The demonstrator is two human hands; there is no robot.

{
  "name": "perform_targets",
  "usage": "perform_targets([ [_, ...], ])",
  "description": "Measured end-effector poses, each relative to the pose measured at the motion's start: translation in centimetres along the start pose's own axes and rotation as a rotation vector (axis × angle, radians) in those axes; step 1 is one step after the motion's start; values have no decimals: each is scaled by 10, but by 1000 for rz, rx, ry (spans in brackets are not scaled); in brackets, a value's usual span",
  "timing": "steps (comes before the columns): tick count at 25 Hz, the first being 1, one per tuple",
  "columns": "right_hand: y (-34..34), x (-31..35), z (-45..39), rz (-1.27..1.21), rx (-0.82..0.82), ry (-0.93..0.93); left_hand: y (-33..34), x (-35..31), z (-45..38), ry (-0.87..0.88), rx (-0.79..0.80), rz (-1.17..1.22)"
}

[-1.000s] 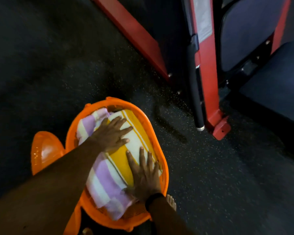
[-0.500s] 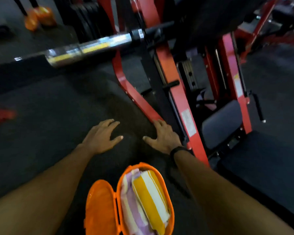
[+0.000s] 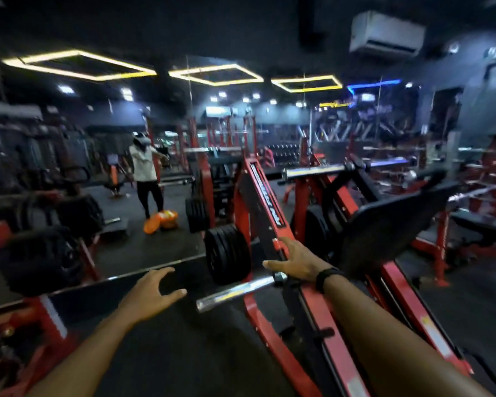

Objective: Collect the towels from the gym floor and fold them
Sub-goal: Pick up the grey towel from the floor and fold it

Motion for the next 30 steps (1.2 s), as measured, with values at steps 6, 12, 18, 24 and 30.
perform_targets([
  [6, -75, 106, 43, -87, -45, -242, -142, -49, 45, -94, -236, -15],
  [12, -76, 167, 73, -208, 169, -344, -227, -80, 146, -265, -426, 18],
  [18, -15, 245, 145, -132, 390, -486, -280, -101, 289, -432, -565, -44],
  [24, 75, 354, 283, -70, 637, -702, -339, -128, 469, -591, -696, -169],
  [30, 178, 458, 482, -71, 801, -964, -386, -163, 690, -854, -797, -310],
])
Point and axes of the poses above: each hand's wrist, its own z-axis away from the middle knuckle, its own y-axis out of the palm, x = y × z, the point moved 6 cm from there along -z, towards the middle knuckle, and after that the axes turned 13 degrees about y, right-handed, at the moved point
